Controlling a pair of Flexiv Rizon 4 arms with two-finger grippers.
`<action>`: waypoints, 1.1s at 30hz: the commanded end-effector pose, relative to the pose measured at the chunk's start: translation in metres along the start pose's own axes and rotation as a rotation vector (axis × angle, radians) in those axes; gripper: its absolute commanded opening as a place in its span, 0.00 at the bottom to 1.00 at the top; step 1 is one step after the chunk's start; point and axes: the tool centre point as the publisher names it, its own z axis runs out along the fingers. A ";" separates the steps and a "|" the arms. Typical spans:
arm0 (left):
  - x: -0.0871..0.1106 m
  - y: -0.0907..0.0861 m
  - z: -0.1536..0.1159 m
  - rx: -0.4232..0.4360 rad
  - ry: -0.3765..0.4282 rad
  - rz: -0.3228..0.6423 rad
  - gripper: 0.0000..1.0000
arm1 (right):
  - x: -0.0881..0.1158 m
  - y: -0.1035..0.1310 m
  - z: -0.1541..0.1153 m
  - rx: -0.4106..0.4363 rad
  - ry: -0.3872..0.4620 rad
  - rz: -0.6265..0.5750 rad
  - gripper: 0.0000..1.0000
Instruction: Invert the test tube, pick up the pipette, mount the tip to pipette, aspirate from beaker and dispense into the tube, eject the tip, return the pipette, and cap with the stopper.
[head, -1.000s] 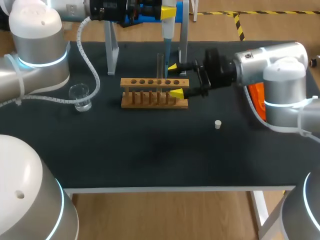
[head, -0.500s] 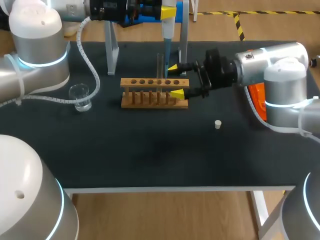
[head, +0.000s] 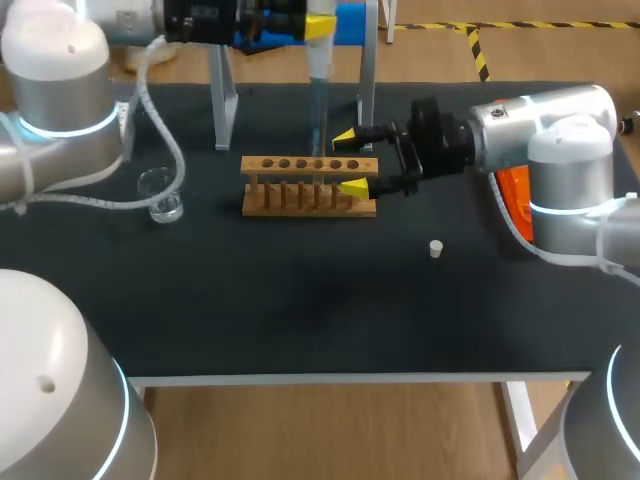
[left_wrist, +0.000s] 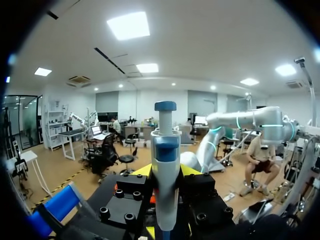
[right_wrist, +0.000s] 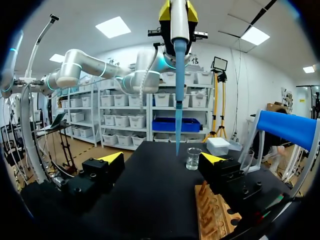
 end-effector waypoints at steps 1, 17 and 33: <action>0.013 0.003 -0.041 -0.001 -0.023 0.014 0.00 | 0.000 0.000 -0.001 0.001 0.003 0.000 1.00; -0.001 0.035 -0.148 0.017 -0.094 0.053 0.00 | 0.000 0.000 -0.001 0.001 0.003 0.000 1.00; -0.028 0.090 -0.217 0.027 -0.165 0.040 0.00 | 0.000 0.000 -0.001 0.001 0.003 0.000 1.00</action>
